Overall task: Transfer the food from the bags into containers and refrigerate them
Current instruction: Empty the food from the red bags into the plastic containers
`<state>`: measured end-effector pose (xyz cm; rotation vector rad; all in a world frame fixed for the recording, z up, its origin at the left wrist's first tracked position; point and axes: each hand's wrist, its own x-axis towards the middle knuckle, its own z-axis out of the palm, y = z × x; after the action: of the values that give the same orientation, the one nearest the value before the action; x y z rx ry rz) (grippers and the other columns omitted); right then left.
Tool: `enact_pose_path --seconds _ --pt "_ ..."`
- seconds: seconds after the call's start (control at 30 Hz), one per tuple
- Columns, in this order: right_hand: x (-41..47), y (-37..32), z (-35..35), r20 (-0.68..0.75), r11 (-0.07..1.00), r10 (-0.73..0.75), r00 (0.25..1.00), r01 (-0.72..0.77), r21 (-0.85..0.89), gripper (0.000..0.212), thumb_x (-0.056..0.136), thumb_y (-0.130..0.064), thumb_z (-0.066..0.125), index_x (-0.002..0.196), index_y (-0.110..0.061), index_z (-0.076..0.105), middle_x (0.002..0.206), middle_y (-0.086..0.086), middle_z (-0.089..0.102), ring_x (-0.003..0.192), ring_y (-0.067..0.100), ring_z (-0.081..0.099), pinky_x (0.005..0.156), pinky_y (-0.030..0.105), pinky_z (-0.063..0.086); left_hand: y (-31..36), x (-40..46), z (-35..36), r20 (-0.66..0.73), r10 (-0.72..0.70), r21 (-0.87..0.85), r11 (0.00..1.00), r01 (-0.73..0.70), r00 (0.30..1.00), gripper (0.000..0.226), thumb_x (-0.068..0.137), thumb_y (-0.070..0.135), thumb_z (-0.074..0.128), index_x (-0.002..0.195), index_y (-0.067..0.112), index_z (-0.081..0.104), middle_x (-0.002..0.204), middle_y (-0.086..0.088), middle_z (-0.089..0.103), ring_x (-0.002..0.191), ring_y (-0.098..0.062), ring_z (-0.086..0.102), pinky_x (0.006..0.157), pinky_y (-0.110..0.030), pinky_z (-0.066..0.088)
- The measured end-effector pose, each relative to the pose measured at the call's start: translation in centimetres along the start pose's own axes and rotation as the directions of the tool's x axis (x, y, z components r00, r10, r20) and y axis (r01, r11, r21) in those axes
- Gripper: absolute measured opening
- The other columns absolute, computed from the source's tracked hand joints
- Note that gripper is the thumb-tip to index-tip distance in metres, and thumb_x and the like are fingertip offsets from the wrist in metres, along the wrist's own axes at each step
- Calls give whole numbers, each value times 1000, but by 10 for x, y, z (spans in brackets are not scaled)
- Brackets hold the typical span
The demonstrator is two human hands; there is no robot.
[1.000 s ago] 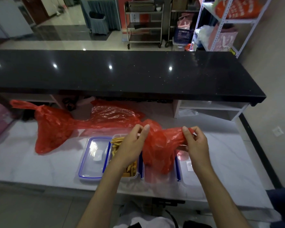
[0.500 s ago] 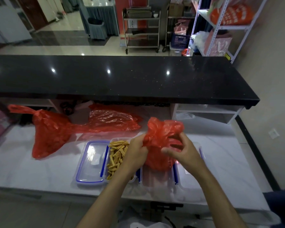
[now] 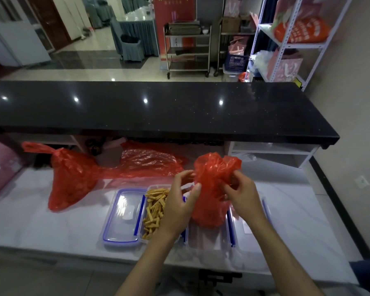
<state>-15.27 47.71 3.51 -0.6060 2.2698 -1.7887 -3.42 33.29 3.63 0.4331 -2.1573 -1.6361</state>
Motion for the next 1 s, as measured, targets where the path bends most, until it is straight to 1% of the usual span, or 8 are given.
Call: enact_pose_path --seconds 0.07,0.13,0.27,0.4,0.57,0.67,0.8,1.0 --pt "0 1 1 5 997 21 1000 -21 69 23 92 -9 74 102 -30 71 93 -7 79 88 15 76 74 40 65 -18 -2 2 156 -131 -24 990 136 979 91 79 72 72 155 45 28 149 20 47 132 -4 54 103 -31 52" --pt "-1 -1 4 24 992 14 1000 -17 122 21 91 -10 75 106 -25 72 94 -2 79 90 18 77 77 45 65 -32 1 11 315 -170 21 985 172 934 104 75 53 88 157 39 26 145 14 55 128 -6 59 104 -35 55" --pt "-2 -13 12 39 989 -16 999 10 150 21 91 -13 74 111 -21 70 100 -3 79 95 13 76 84 43 64 -48 10 34 257 -131 24 991 129 957 54 87 28 83 135 23 60 125 4 73 115 -13 70 97 -46 60" --pt "-2 -24 9 54 966 -20 998 6 257 22 91 -12 73 109 -25 70 101 -3 79 96 15 76 79 39 64 -49 8 43 119 -133 -84 986 143 984 17 105 27 60 120 28 68 109 -3 77 99 -18 74 89 -45 61" --pt "-3 -22 -3 36 944 -30 999 17 329 33 89 -25 74 120 -19 67 109 -3 77 100 17 74 73 30 62 -52 23 37 45 -185 -105 976 189 982 26 103 25 49 109 30 73 104 -6 78 99 -34 73 89 -58 59" --pt "-3 -8 -11 100 990 14 995 -28 140 52 80 -45 78 128 -31 62 117 -11 71 104 10 70 77 27 59 -34 34 30 32 -193 -141 971 195 981 29 110 23 47 101 25 74 99 -1 79 95 -30 74 85 -44 63" --pt "-9 14 -12 255 998 68 964 -70 -1 64 80 -36 86 137 -39 55 130 -20 63 116 1 61 85 21 57 -4 44 32 123 -266 -144 949 282 956 30 106 45 50 114 25 71 104 4 79 99 -15 75 88 -33 58" --pt "-6 6 -6 148 998 60 987 -59 -10 60 78 -46 84 131 -35 58 118 -21 67 107 -3 63 89 24 56 11 54 37 173 -300 -65 947 315 938 16 104 40 56 102 30 69 99 7 75 95 -14 71 87 -34 54"
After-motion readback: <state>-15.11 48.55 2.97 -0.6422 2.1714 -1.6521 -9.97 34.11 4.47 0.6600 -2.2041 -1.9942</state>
